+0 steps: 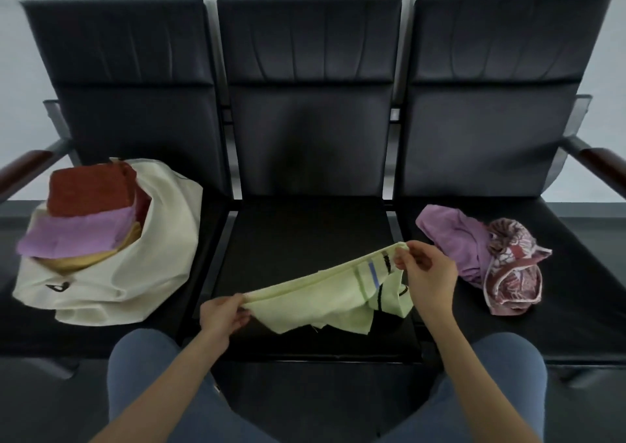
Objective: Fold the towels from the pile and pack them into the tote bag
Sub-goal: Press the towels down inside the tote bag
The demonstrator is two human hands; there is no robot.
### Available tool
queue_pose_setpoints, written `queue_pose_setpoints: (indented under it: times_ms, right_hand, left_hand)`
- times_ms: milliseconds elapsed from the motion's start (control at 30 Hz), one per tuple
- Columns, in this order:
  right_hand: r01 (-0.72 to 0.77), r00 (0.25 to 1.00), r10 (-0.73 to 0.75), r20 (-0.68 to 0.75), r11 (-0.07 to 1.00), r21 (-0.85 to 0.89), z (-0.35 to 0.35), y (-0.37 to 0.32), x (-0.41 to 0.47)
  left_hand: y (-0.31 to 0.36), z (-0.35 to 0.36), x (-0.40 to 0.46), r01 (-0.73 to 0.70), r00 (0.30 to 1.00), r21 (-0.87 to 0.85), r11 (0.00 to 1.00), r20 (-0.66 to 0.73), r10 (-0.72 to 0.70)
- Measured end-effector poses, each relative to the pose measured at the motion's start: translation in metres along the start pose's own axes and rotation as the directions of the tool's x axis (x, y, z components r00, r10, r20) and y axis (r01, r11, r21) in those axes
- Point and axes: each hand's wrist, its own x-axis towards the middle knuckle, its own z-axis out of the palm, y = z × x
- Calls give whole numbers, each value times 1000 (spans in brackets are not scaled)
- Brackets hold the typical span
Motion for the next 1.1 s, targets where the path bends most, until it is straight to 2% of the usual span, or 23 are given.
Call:
queue_pose_setpoints:
  times_ms: [133,333,433,533,600,667,800,867,933,1033,1100]
  right_hand:
    - [56,993,-49,-103,997,58,-9,-16,6]
    - [81,969,-13,-247,960,267,-22,-40,21]
    - [79,964,15,-266,938,337,-24,-52,24]
    - [98,961,17,-276,913,395,-26,-68,20]
    - [145,950,-31,-310,924,354,-27,-72,18]
    - [188,945,-82,-316,928,321,-24,-73,16]
    - [202,953,-115,-280,931,305,-13,-71,20]
    - [181,960,-97,-263,932,315,-8,-69,30]
    - [137,977,-72,-202,936,325,-3,-69,46]
    - [69,998,-61,-36,955,289,3,-68,76]
    - [74,997,-81,18,961,267,7,-73,95]
  left_hand:
    - [66,21,-19,-288,957,-201,936,-76,278]
    - [149,38,-69,-575,813,-311,757,-111,572]
    - [167,36,-88,-754,656,-197,626,-198,728]
    - [170,29,-98,-882,467,-41,469,-189,864]
    - [172,22,-97,-924,377,-13,381,-181,908]
    - [174,16,-92,-940,335,-2,340,-177,925]
    - [182,13,-72,-923,383,7,386,-107,918]
    - [190,16,-60,-924,376,56,378,-42,926]
    - [202,21,-46,-931,345,135,339,21,938]
    - [223,30,-25,-932,280,265,247,94,955]
    - [235,36,-14,-923,233,346,169,152,961]
